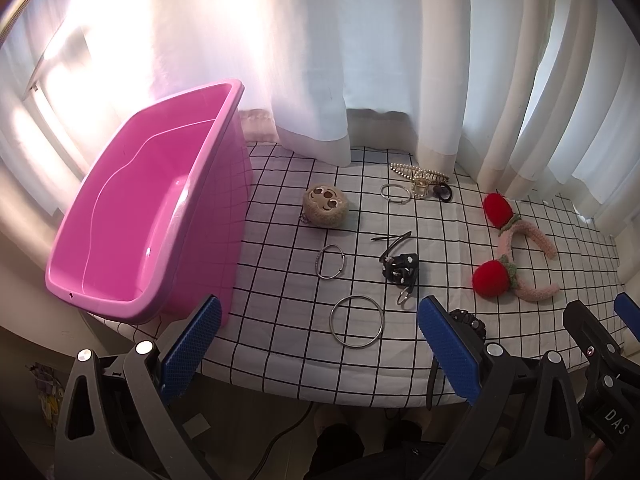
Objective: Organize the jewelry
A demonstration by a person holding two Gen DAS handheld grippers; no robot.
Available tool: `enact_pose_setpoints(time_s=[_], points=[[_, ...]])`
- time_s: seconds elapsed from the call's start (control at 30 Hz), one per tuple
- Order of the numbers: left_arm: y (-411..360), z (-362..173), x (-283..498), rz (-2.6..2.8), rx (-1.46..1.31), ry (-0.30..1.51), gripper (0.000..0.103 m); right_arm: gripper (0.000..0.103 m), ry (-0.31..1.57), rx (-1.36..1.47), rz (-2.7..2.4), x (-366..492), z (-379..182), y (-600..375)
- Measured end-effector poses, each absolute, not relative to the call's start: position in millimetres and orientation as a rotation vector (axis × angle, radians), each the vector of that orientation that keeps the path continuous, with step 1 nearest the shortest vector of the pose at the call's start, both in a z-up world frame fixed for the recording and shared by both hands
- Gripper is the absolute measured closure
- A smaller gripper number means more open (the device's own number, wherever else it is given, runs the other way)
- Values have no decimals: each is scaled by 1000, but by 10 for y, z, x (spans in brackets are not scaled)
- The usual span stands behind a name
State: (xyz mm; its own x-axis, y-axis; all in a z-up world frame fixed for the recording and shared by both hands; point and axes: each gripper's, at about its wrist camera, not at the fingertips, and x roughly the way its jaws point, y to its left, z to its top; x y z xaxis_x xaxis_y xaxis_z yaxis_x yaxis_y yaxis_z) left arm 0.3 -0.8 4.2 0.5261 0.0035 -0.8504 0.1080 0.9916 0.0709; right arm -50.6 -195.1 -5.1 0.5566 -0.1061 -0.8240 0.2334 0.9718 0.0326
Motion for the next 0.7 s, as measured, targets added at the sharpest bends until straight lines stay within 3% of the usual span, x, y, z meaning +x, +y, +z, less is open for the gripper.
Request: enact_pose_setpoints(time_s=[0.27,0.7], points=[[-43,-122,-24,-64,106,1045,6,9,968,163,-203,-577,-132,-2085],[-185,-928,-148,-55,44,1139,6,9,1039,179,-240,-803,-721,-2709]])
